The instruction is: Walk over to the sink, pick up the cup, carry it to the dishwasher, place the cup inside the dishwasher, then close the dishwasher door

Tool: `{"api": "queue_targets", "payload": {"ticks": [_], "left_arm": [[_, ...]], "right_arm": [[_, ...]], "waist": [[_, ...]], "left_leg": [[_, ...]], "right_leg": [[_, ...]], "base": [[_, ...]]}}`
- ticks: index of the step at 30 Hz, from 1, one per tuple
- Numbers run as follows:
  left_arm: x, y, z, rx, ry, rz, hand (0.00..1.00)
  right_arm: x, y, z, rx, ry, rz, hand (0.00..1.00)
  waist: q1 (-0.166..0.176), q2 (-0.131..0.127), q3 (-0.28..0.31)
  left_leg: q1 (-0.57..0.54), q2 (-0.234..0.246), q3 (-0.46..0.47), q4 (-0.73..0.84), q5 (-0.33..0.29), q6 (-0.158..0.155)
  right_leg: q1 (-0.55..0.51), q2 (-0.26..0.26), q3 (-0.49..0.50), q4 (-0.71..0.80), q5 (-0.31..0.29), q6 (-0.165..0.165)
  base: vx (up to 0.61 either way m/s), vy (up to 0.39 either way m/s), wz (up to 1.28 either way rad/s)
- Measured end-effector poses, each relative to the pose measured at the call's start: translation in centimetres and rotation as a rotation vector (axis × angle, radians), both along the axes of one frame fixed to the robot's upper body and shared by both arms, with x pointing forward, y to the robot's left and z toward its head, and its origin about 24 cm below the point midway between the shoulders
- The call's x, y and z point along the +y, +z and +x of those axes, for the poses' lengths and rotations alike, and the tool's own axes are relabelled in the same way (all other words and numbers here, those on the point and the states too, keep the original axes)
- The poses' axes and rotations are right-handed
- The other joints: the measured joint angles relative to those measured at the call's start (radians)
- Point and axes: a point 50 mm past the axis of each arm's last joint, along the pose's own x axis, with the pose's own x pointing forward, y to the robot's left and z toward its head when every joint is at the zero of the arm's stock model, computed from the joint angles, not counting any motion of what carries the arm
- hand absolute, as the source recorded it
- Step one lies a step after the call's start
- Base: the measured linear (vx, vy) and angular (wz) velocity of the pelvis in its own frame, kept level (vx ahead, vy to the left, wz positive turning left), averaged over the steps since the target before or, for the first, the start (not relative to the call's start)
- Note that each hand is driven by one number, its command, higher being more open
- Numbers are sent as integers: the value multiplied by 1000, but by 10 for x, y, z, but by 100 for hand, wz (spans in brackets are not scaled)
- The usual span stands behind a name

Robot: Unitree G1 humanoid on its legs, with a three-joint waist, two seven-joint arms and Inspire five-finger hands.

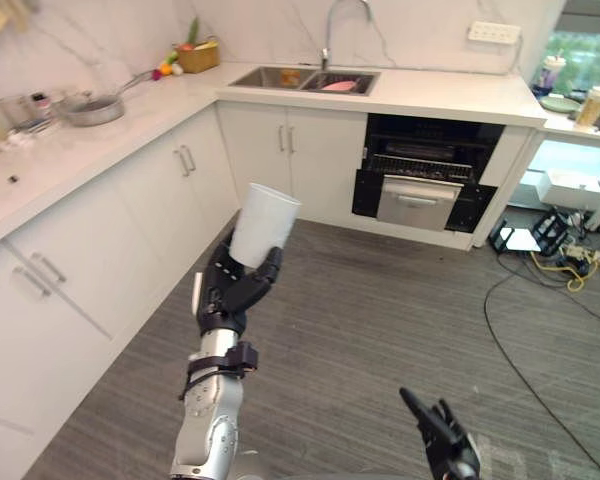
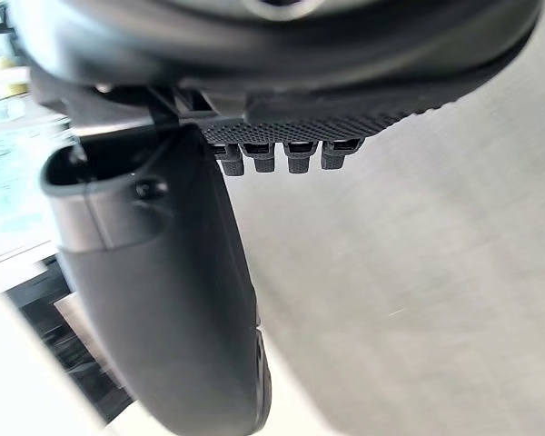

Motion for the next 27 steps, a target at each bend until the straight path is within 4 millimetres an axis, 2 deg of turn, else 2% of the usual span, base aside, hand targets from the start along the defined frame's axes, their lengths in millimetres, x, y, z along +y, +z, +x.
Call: {"api": "queue_targets", "payload": {"ticks": [1,2,3,4,5,6,7,8,9,10,11,12,13,14,15,16,17,18,19,20,22,23,24,25,26,27], "left_arm": [[0,0,-1,-3,-1,2,0],[-1,2,-4,-14,-7,2,0],[-2,5,-6,-28,-15,2,0],[-7,15,-6,-78,-41,14,0],[-8,16,-7,-83,-45,16,0],[-7,15,-8,-81,-51,26,0],[-5,11,-10,-65,-43,22,0],[-5,10,-11,-61,-36,20,0],[-3,8,-13,-59,-20,19,0],[0,8,-15,-60,-9,25,0],[4,7,-15,-62,5,48,0],[7,8,-16,-67,14,79,0],[7,9,-16,-74,12,93,0],[7,12,-15,-92,7,113,0],[8,14,-15,-104,9,134,0],[6,17,-13,-114,6,146,0],[4,18,-12,-121,1,144,0],[0,22,-8,-136,-13,144,0],[-3,23,-7,-145,-25,142,0],[-10,28,-3,-169,-55,136,0],[-20,34,1,-207,-99,140,0],[-22,35,2,-214,-111,141,0],[-24,35,1,-216,-118,141,0],[-31,32,1,-207,-147,134,0],[-37,31,1,-198,-159,119,0],[-41,32,1,-204,-176,112,0]], "right_arm": [[0,4,7,-30,5,-12,100],[-2,13,20,-84,3,-33,100],[-2,17,27,-107,-1,-41,100],[-5,23,40,-141,-28,-40,100],[-5,24,41,-142,-31,-41,100],[-4,22,42,-129,-39,-40,100],[-4,22,42,-123,-37,-44,100],[-4,23,44,-123,-33,-48,100],[-4,24,47,-122,-17,-51,100],[-2,24,48,-114,-8,-46,100],[3,21,47,-85,5,-39,100],[8,17,45,-50,5,-32,100],[10,16,44,-40,1,-27,100],[15,13,40,-28,0,-17,100],[19,12,38,-21,16,-20,100],[24,10,33,-15,38,-26,100],[27,11,31,-20,47,-29,100],[31,15,29,-48,66,-39,100],[31,18,29,-68,71,-40,100],[30,27,29,-124,82,-48,100],[27,46,36,-250,102,-78,100],[26,55,40,-301,112,-106,100],[25,61,43,-335,121,-130,100],[15,75,48,-403,128,-202,100],[10,79,51,-415,130,-222,100],[2,86,58,-441,120,-249,100]], "waist": [[0,-2,-1],[1,5,-5],[6,13,-7],[25,41,-1],[26,43,1],[37,34,0],[39,25,-6],[41,23,-8],[47,21,-9],[48,10,-10],[48,-26,-5],[45,-49,-2],[43,-53,-2],[32,-57,0],[24,-53,3],[8,-51,6],[-1,-51,7],[-18,-49,10],[-31,-48,11],[-43,-47,12],[-44,-46,15],[-44,-47,15],[-44,-58,8],[-59,-58,-12],[-57,-35,-18],[-49,-15,-26]], "left_leg": [[0,-29,-5,-135,9,-13],[-5,-75,-13,-396,66,-67],[-25,-78,-13,-474,93,-99],[-93,-55,8,-524,124,-118],[-96,-52,14,-526,126,-117],[-89,-61,11,-483,230,-72],[-79,-85,-8,-449,267,-42],[-76,-101,-19,-433,266,-30],[-67,-133,-30,-406,244,24],[-51,-151,-19,-401,229,59],[0,-193,12,-393,189,81],[54,-228,27,-372,134,100],[79,-240,26,-364,106,107],[137,-258,20,-360,57,118],[196,-264,13,-358,15,119],[258,-262,-10,-368,-21,118],[286,-257,-26,-372,-37,117],[331,-246,-60,-384,-62,112],[347,-237,-78,-387,-72,103],[381,-221,-106,-401,-97,93],[454,-185,-127,-417,-140,59],[491,-175,-132,-424,-159,45],[516,-174,-137,-432,-172,37],[577,-161,-175,-450,-211,14],[586,-140,-178,-454,-209,15],[587,-121,-184,-442,-182,14]], "right_leg": [[10,-9,4,-1,0,1],[34,-21,31,-21,-5,7],[47,-19,45,-40,-7,10],[101,-5,84,-82,-38,39],[116,-5,87,-85,-48,41],[164,-21,109,-75,-86,43],[171,-45,114,-35,-100,28],[160,-58,114,2,-100,29],[119,-83,113,116,-103,38],[95,-103,110,187,-105,56],[53,-158,101,349,-86,134],[2,-199,82,522,2,273],[-25,-217,71,606,79,312],[-89,-254,41,788,148,274],[-172,-276,11,951,98,195],[-248,-272,-11,1036,47,122],[-292,-259,-14,1047,28,102],[-372,-237,-15,1015,-6,92],[-409,-229,-19,968,-20,94],[-463,-225,-34,814,-32,100],[-496,-207,-73,471,-19,110],[-499,-196,-81,354,8,128],[-497,-194,-89,283,38,136],[-472,-189,-106,249,210,86],[-473,-175,-116,275,177,86],[-481,-162,-124,324,132,63]], "base": [[494,59,-55],[395,79,-40],[617,185,-70],[521,195,-58],[646,264,-66],[578,246,-40],[597,249,-44],[612,248,-43],[627,258,-38],[766,283,-41],[781,235,-26],[519,125,-15],[611,126,0],[562,97,6],[769,103,18],[514,24,26],[486,-35,56],[375,-70,60],[463,-125,80],[478,-161,61],[624,-239,38],[592,-258,15],[786,-350,48],[547,-243,46],[745,-339,40],[442,-219,3]]}}
